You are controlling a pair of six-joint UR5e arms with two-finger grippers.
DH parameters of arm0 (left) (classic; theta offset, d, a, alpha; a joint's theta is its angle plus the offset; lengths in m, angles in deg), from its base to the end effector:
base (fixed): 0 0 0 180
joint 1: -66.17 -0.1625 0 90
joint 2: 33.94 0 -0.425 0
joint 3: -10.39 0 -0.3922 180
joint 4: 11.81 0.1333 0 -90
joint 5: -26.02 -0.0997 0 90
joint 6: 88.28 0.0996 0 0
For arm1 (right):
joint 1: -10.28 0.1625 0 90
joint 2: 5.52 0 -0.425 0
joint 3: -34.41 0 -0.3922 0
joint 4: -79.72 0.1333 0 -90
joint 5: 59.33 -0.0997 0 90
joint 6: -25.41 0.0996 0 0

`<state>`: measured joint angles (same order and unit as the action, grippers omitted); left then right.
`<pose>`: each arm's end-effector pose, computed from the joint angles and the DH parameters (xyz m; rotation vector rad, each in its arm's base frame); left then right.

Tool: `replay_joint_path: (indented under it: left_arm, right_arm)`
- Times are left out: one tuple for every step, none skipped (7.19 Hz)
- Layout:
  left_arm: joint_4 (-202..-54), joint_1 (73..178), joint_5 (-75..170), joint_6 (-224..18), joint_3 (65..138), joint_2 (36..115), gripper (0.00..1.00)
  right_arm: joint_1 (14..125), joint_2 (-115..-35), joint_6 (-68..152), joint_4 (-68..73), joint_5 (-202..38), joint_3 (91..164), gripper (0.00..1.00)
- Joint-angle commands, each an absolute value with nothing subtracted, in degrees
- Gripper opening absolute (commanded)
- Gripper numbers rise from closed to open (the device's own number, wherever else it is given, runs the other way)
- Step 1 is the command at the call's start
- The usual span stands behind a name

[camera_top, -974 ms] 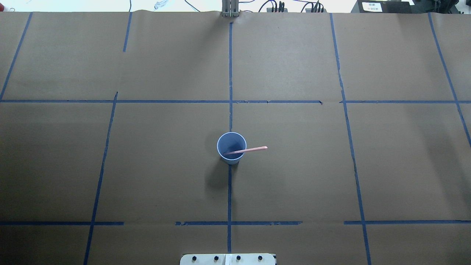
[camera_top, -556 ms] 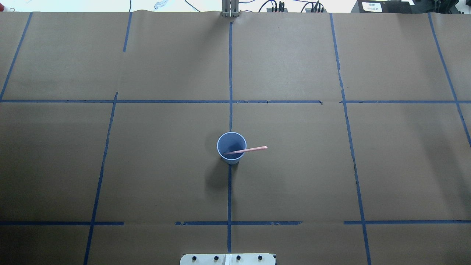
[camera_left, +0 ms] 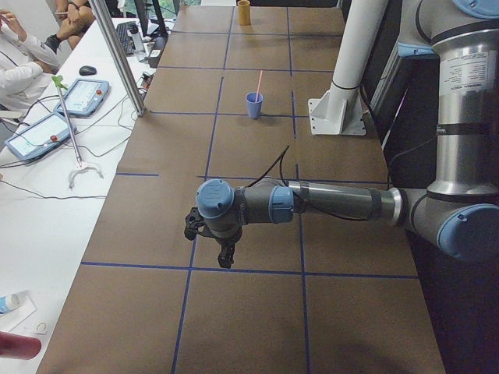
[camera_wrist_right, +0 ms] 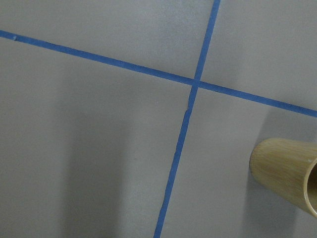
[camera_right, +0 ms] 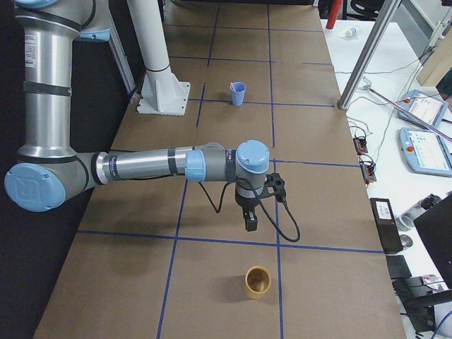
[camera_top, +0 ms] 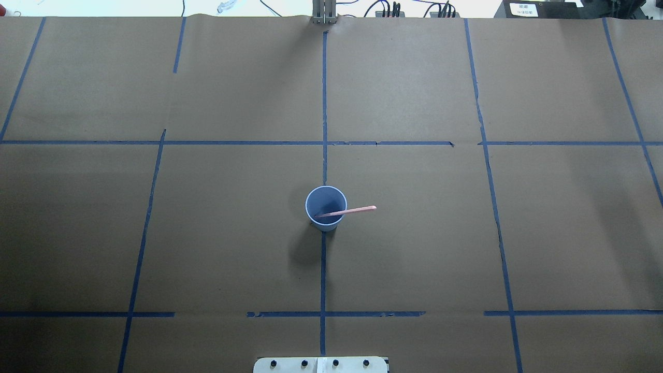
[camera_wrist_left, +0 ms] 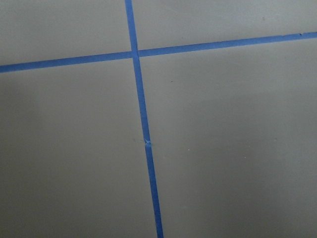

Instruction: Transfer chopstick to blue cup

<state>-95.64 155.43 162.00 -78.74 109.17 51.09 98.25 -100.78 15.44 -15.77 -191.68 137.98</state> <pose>-0.0558 -0.4520 0.6331 0.0227 0.8038 0.1531 0.0501 -0.4544 0.5976 0.0982 -0.7355 -0.2180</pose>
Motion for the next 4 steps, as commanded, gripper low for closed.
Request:
replay_joint_path:
  left_arm:
    - [-95.74, 155.46, 162.07, -78.7, 110.49, 51.58, 1.0]
    - [-95.57, 155.55, 161.9, -78.62, 111.36, 50.8, 1.0]
    - [-95.13, 155.64, 161.63, -78.44, 113.46, 50.53, 1.0]
    - [-95.04, 155.55, 161.72, -78.44, 113.92, 50.61, 1.0]
  right_arm:
    - [98.26, -100.44, 15.92, -16.08, -191.87, 137.68, 1.0]
    - [98.09, -100.44, 15.83, -15.91, -191.52, 136.98, 1.0]
    - [97.74, -100.53, 15.83, -15.91, -191.6, 136.1, 1.0]
    - [97.73, -100.7, 15.83, -15.82, -191.86, 136.18, 1.0]
